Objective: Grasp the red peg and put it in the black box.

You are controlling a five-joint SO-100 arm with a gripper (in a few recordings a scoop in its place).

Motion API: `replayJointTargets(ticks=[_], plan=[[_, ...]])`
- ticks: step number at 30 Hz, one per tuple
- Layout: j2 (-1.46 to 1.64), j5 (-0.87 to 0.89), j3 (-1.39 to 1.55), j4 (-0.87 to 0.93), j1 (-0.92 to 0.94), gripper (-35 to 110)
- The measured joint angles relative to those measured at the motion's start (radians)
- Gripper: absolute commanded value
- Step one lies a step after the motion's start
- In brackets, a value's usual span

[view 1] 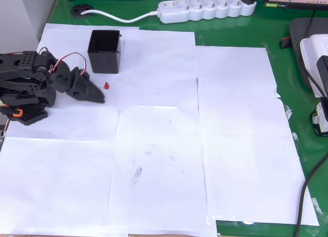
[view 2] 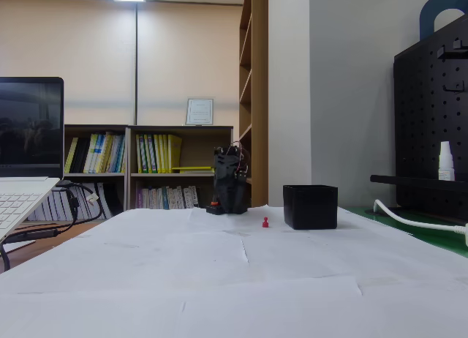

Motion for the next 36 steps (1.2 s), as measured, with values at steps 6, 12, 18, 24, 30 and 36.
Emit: replayJointTargets(ticks=[6,12,18,24,30,36], plan=[[0.115,0.052,0.000,-0.210,0.002,0],[0.127,0.198,0.000,-0.426,0.012,0],[0.199,0.261,0.000,-0.505,0.012,0],[0.164,0.187,0.015,-0.235,0.025,0],[0.121,0.124,0.255,0.448,0.043,0],[0.091,0.124,0.391,0.726,0.002,0]])
